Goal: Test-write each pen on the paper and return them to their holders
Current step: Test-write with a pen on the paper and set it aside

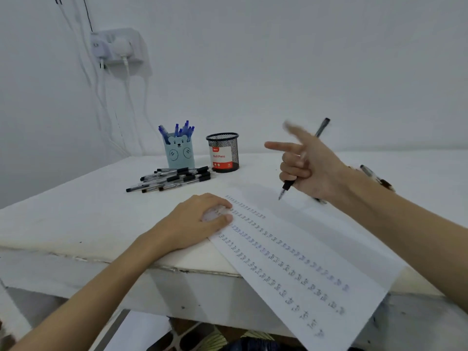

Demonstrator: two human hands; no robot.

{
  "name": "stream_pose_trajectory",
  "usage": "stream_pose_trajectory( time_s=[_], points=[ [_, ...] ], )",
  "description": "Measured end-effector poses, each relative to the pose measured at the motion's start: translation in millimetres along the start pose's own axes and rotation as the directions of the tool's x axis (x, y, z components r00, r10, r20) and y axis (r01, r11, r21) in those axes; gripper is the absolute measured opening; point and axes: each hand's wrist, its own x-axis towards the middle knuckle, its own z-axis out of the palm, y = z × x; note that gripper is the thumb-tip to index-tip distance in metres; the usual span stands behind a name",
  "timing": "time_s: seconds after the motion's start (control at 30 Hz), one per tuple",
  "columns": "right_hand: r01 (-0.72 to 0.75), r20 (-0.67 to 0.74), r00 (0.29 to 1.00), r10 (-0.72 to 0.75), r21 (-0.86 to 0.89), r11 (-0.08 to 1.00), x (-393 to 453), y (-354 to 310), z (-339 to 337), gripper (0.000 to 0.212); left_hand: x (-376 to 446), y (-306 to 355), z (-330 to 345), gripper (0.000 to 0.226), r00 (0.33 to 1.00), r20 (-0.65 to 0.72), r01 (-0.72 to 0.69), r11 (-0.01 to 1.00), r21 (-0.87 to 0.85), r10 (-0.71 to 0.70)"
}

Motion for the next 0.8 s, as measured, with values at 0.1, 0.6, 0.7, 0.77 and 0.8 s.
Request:
stream_pose_trajectory(
  time_s=[0.1,0.6,0.7,0.77,0.8],
  points=[
    [-0.033,0.047,0.998,0.040,-0.131,0.991,1,6,-9,0.050,-1,2,-2,0.052,0.999,0.009,-0.034,0.999,0.026,0.034],
    [-0.064,0.096,0.989,0.115,-0.420,0.905,16,25,-11,0.088,61,-9,8,0.015,0.990,-0.070,-0.123,0.992,0.030,0.125],
    [-0.047,0.084,0.992,0.091,-0.424,0.904,15,40,-12,0.061,59,-16,13,0.026,0.985,-0.110,-0.140,0.989,-0.042,0.135],
    [0.017,0.032,0.999,-0.003,-0.452,0.892,14,48,-10,0.036,57,-19,13,0.030,0.984,-0.101,-0.153,0.986,-0.067,0.146],
    [0.051,0.005,0.998,-0.055,-0.476,0.878,15,52,-10,0.035,57,-20,14,0.030,0.984,-0.101,-0.155,0.985,-0.074,0.147]
  ],
)
